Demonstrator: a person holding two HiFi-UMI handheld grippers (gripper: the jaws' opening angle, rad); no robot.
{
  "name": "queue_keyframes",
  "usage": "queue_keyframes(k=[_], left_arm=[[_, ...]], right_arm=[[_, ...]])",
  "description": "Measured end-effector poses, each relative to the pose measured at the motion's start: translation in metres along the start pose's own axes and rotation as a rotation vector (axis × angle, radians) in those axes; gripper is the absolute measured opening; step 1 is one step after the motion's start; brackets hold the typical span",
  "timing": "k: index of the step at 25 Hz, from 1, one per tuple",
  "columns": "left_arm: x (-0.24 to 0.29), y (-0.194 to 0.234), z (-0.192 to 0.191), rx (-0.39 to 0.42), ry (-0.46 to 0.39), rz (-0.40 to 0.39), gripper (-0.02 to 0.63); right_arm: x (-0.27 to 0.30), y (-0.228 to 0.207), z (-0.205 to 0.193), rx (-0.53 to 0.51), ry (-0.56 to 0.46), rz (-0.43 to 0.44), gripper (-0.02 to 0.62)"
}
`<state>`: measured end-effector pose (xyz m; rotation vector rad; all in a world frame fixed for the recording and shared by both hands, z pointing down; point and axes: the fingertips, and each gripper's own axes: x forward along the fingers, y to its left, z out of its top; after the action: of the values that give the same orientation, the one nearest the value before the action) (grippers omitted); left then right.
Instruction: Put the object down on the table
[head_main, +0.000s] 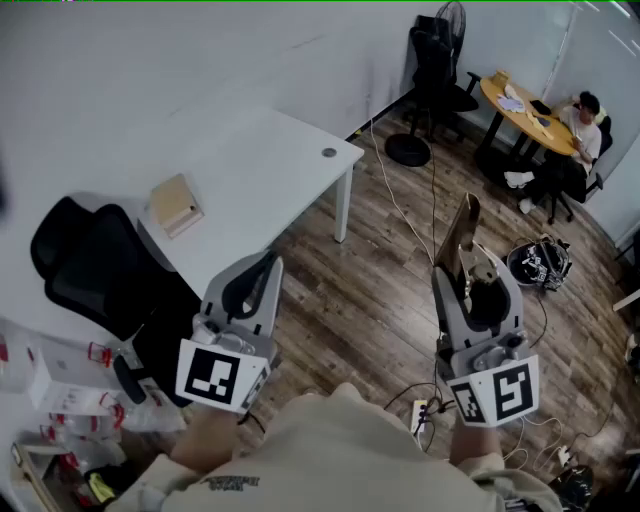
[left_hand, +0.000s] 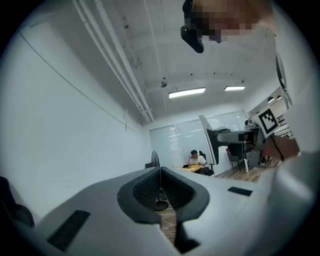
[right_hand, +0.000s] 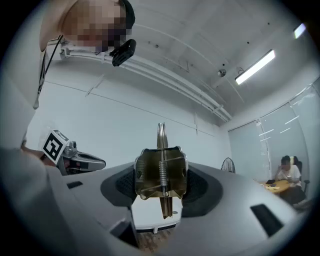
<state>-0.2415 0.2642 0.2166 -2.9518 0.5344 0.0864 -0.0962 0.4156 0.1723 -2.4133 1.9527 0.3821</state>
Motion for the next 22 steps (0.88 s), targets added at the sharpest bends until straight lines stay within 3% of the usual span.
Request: queue_keyframes(k=[11, 22], left_arm=[[0.01, -0.011, -0.011, -0.009, 0.034, -0.007, 0.025], [0.02, -0.05, -0.021, 0.002, 0.052, -0.005, 0.025]], right_arm=[[-0.008, -0.017, -0.029, 0.194, 0.016, 0.032, 0.225], [-0.021, -0.036, -0.043, 0.247, 0.061, 0.095, 0.225]])
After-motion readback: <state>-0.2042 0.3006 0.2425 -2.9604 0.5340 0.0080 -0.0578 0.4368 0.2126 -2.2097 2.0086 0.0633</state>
